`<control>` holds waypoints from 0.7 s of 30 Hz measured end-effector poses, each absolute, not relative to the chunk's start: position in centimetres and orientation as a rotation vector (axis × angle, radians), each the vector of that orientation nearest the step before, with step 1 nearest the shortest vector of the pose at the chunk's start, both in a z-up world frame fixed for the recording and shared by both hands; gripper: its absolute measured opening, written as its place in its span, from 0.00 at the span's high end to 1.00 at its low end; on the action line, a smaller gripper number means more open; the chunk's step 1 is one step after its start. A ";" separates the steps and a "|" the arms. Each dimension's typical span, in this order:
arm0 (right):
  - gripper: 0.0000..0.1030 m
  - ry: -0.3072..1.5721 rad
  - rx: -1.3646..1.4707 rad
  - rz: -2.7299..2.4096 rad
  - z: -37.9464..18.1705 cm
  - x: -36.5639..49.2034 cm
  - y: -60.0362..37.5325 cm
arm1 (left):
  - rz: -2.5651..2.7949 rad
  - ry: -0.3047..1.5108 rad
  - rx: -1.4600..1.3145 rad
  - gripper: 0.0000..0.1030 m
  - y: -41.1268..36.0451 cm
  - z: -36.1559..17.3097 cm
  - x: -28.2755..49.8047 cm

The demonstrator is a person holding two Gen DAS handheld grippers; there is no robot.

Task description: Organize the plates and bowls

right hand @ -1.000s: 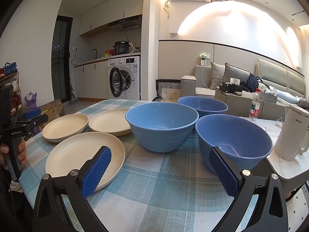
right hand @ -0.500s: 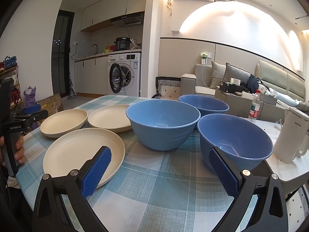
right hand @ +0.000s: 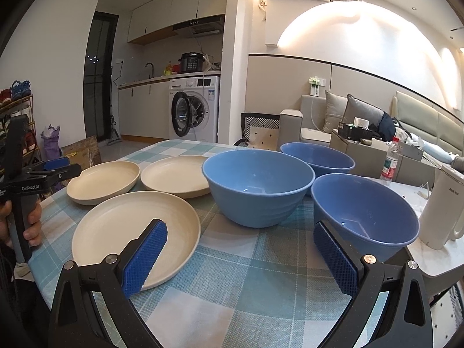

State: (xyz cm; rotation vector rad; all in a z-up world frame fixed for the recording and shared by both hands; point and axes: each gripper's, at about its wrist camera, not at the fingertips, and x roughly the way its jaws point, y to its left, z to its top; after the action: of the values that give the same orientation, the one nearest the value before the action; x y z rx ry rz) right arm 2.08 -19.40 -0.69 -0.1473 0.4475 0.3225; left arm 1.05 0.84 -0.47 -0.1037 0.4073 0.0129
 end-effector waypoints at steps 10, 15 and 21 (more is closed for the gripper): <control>0.00 0.460 -0.147 0.387 0.1 2.0 -17.0 | 0.008 0.396 -0.109 0.00 1.2 0.7 0.6; 0.00 0.436 -0.138 0.398 0.5 2.2 -15.6 | 0.002 0.414 -0.113 0.00 1.6 1.5 0.5; 0.00 0.451 -0.156 0.417 1.1 2.7 -13.7 | 0.026 0.434 -0.083 0.00 1.7 1.8 0.5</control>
State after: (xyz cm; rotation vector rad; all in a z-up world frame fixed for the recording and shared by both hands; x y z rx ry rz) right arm 2.68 -13.67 1.07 -0.1560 0.4506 0.4167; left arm 0.46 1.74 1.78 -0.0835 0.4341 0.0256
